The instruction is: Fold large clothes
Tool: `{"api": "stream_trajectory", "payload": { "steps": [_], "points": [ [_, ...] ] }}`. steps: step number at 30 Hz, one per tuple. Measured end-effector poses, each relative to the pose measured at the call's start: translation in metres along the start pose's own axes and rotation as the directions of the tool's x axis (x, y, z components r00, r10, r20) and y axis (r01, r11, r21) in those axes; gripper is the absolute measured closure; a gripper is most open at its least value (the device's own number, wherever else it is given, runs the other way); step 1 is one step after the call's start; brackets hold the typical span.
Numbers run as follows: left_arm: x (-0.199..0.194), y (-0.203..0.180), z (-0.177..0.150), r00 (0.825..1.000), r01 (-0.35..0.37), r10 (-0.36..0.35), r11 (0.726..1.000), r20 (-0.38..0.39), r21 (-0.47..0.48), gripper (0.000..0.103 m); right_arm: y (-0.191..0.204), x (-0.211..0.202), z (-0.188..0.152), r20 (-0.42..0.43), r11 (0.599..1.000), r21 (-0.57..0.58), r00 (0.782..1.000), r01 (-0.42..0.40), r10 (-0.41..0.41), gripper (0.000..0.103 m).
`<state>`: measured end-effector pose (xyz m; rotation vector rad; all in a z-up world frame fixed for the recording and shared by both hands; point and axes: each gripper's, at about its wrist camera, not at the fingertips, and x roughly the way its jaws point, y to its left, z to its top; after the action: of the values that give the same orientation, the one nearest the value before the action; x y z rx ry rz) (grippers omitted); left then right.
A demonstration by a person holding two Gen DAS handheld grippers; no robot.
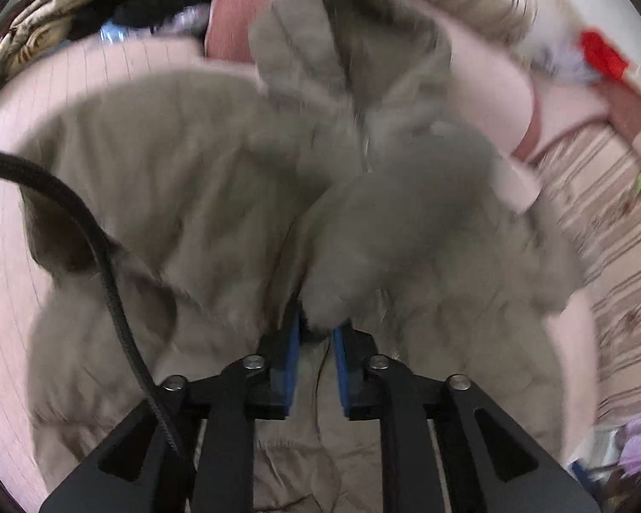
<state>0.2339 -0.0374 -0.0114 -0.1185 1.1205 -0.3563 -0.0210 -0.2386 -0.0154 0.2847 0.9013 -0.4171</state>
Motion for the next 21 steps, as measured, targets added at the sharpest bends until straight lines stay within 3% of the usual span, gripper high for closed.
{"api": "stream_trajectory", "payload": {
  "steps": [4,5,6,8,10,12,13,18,21],
  "points": [
    [-0.023,-0.013,-0.027,1.0,-0.016,0.014,0.995,0.02,0.102,0.081,0.002,0.006,0.012,-0.012,0.999,0.021,0.999,-0.043,0.043,0.02],
    [-0.033,-0.016,-0.033,0.999,-0.016,0.011,0.992,0.039,0.122,0.072,0.004,0.009,0.015,-0.016,0.998,0.023,0.998,-0.057,0.057,0.02],
    [-0.045,-0.018,-0.041,0.998,-0.023,0.015,0.99,0.063,0.139,0.057,0.008,0.014,0.02,-0.027,0.996,0.024,0.996,-0.084,0.085,0.02],
    [-0.075,-0.016,-0.059,0.987,-0.084,0.06,0.983,0.149,0.166,0.045,0.017,0.025,0.031,-0.045,0.991,0.024,0.99,-0.134,0.135,0.02],
    [-0.102,-0.014,-0.079,0.963,-0.171,0.121,0.966,0.243,0.195,0.042,0.028,0.036,0.042,-0.058,0.979,0.031,0.978,-0.2,0.201,0.02],
    [-0.115,-0.007,-0.088,0.941,-0.229,0.166,0.953,0.294,0.197,0.033,0.038,0.053,0.053,-0.072,0.972,0.042,0.97,-0.229,0.232,0.02],
    [-0.12,0.0,-0.094,0.925,-0.269,0.2,0.946,0.322,0.184,0.033,0.043,0.062,0.058,-0.08,0.971,0.052,0.968,-0.234,0.238,0.02],
    [-0.116,0.034,-0.093,0.889,-0.355,0.291,0.925,0.353,0.131,0.033,0.06,0.102,0.084,-0.101,0.957,0.117,0.955,-0.267,0.279,0.02],
    [-0.107,0.052,-0.092,0.892,-0.365,0.318,0.926,0.32,0.097,0.033,0.069,0.122,0.103,-0.112,0.945,0.162,0.946,-0.284,0.303,0.02]
  ]
}}
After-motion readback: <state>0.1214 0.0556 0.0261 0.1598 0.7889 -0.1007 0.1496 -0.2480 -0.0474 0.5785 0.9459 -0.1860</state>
